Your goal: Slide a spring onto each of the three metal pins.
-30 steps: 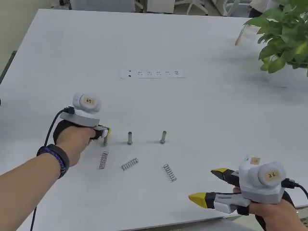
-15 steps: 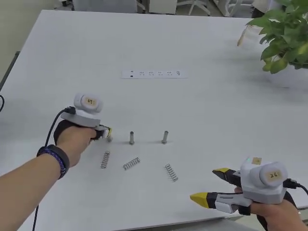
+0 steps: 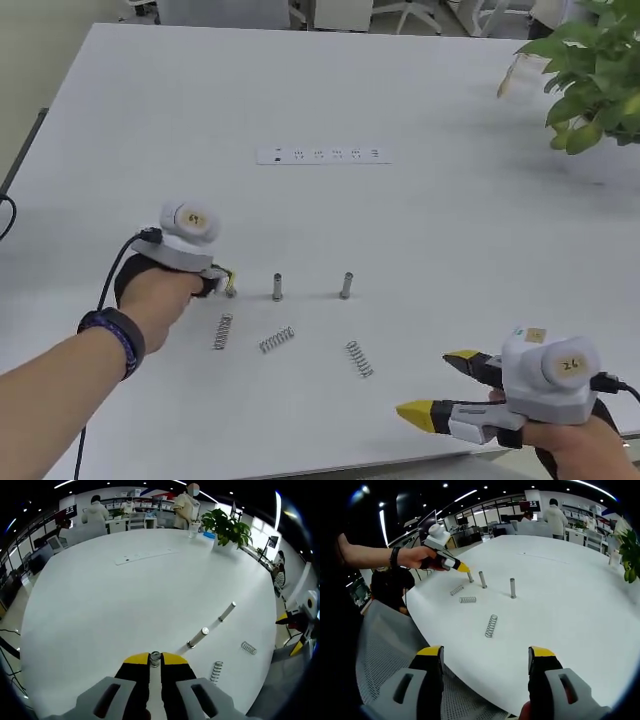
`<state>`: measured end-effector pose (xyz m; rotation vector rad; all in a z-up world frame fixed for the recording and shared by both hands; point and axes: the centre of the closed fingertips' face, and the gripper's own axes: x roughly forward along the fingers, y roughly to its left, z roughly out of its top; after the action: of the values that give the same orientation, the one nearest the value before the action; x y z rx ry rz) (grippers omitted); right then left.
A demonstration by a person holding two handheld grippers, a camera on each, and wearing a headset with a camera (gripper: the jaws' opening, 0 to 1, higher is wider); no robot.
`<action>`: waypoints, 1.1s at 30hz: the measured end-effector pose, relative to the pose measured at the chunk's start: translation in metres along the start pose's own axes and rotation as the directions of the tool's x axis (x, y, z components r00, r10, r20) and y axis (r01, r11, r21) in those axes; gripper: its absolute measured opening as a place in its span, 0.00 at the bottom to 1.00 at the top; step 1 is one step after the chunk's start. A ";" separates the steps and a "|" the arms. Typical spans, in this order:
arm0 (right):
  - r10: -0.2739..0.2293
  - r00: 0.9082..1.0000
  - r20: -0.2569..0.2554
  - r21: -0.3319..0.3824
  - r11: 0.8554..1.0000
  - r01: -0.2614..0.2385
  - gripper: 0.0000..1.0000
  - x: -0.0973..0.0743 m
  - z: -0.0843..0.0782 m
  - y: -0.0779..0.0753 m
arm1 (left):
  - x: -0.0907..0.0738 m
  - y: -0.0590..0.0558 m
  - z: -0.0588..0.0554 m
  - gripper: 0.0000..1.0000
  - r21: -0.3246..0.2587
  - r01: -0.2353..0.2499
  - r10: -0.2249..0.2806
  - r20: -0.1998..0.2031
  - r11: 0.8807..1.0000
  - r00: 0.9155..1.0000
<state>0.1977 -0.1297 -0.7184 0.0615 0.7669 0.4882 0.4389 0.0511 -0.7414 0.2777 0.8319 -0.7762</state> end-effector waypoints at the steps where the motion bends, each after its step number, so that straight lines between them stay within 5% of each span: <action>1: 0.000 1.000 0.001 0.000 1.000 0.000 0.67 0.000 0.000 0.000 | 0.000 0.000 0.000 0.00 0.001 0.000 0.000 0.000 1.000 1.000; 33: 0.011 1.000 -0.006 -0.004 1.000 -0.011 0.68 0.003 -0.002 0.002 | -0.004 -0.006 -0.006 0.00 0.044 0.006 -0.006 -0.010 0.999 1.000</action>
<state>0.1977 -0.1268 -0.7212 0.0600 0.7720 0.5008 0.4292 0.0524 -0.7421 0.3188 0.8261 -0.7999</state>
